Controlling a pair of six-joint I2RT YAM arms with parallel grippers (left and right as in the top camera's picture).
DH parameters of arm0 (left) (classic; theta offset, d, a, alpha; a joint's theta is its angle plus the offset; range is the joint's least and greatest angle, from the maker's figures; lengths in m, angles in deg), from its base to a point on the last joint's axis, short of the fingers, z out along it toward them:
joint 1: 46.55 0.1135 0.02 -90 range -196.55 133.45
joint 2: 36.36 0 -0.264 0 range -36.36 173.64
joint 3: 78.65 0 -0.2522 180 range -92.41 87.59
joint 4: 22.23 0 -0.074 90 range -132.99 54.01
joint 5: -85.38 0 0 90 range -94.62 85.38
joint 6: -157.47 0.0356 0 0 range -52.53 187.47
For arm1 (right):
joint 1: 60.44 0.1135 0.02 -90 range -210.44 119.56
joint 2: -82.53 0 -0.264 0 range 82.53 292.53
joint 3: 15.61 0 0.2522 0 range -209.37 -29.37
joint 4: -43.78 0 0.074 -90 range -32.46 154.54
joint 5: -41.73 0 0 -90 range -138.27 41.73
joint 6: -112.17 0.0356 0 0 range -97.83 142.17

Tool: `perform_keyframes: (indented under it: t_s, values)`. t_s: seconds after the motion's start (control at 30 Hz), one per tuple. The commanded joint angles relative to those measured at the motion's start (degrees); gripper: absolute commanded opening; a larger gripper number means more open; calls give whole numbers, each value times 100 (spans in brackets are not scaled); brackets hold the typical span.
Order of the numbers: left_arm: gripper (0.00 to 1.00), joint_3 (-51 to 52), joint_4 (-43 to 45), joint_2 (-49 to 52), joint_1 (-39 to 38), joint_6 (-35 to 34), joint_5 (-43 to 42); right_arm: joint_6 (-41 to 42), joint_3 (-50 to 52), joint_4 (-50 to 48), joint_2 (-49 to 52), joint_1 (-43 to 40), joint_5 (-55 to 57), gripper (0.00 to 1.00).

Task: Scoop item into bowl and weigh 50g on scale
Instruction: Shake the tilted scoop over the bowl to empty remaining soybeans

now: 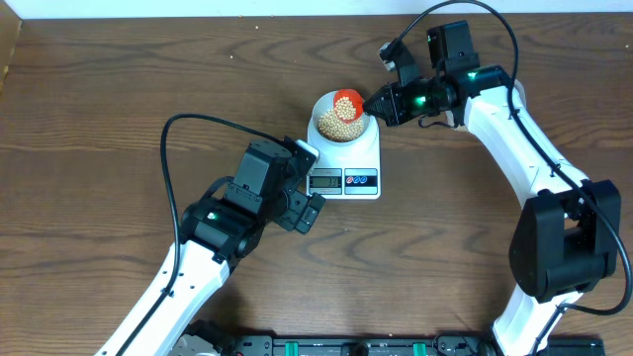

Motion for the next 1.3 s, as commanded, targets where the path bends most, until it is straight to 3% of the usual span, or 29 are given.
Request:
perform_keyframes:
  t_s: [0.0,0.13,0.73,1.27]
  values:
    - [98,-164,-15,-52,24,-26,-55,-275,-111,-2,-190,-11,-109,1]
    - [98,-166,-15,-52,24,-26,-55,-396,-111,-85,-190,-4,79,1]
    - [98,-164,-15,-52,24,-26,-55,-2365,-111,-103,-190,341,881,1]
    - [98,-164,-15,-52,24,-26,-55,-2396,-111,-101,-190,424,1123,1]
